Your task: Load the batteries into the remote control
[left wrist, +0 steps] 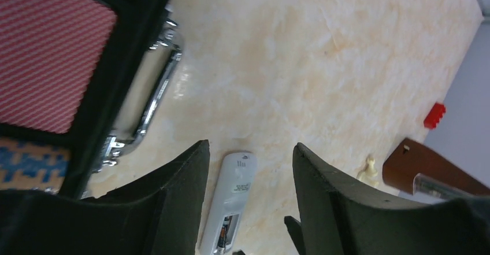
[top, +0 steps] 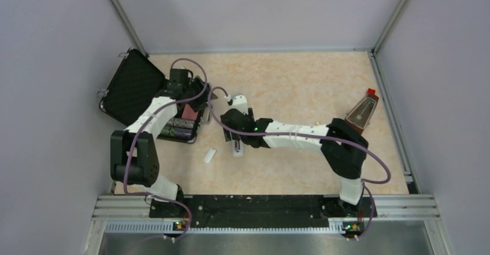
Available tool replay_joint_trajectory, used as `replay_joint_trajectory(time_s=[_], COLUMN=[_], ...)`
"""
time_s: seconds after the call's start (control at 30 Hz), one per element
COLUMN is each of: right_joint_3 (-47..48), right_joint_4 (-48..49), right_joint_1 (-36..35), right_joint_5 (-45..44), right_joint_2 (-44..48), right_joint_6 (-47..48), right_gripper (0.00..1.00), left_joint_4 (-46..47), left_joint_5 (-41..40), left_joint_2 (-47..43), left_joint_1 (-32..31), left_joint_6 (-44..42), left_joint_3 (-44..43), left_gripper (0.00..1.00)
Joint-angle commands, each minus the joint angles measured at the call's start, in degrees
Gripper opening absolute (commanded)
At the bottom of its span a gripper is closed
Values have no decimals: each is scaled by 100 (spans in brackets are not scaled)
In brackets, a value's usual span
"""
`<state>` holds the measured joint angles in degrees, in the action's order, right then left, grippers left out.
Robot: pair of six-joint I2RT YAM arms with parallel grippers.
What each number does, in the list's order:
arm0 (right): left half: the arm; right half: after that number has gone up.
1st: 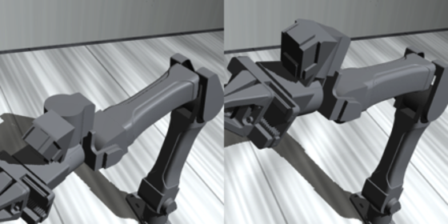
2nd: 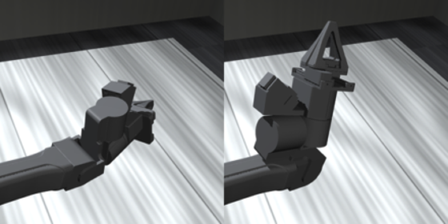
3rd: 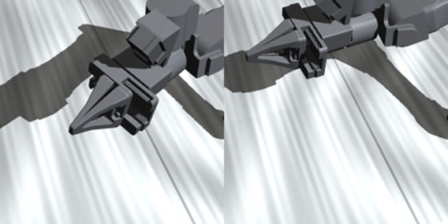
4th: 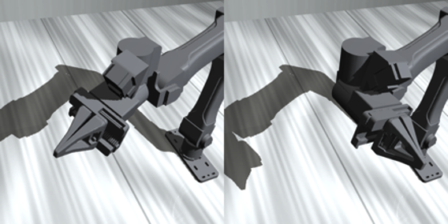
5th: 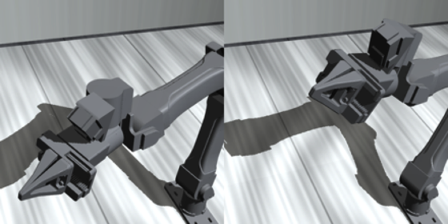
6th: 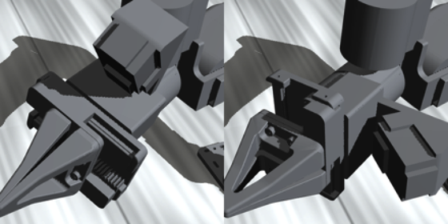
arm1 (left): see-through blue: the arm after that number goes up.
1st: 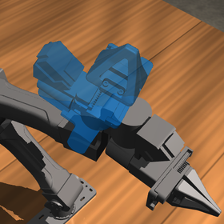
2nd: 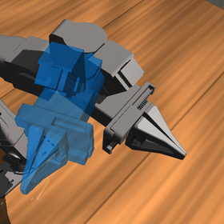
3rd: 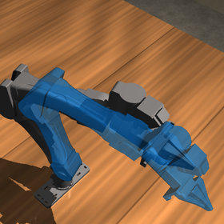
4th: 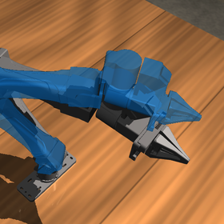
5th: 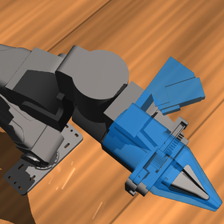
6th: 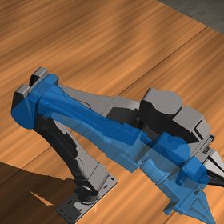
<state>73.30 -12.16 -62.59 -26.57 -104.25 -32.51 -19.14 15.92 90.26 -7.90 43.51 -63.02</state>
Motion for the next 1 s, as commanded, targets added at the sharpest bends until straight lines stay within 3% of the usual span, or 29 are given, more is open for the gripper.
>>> replay_joint_trajectory(time_s=[0.0,0.27,0.53,0.8,0.97], right_joint_3=[885,1206,1242,975,295], right_joint_4=[-1308,-1645,-1662,-1607,-999], right_joint_1=[-189,-202,-206,-198,-134], right_joint_5=[-702,-517,-90,411,794], right_joint_2=[-729,-1286,-1511,-1377,-896], right_joint_6=[-564,-682,-668,-267,1047], right_gripper=[70,71,68,42,35], left_joint_4=[-542,-522,-490,-320,-144], left_joint_5=[-596,-457,-318,56,456], left_joint_2=[-389,-574,-677,-802,-888], left_joint_1=[375,957,1127,1159,1159], left_joint_6=[294,379,337,272,239], left_joint_3=[-141,171,317,535,743], left_gripper=[60,60,60,60,60])
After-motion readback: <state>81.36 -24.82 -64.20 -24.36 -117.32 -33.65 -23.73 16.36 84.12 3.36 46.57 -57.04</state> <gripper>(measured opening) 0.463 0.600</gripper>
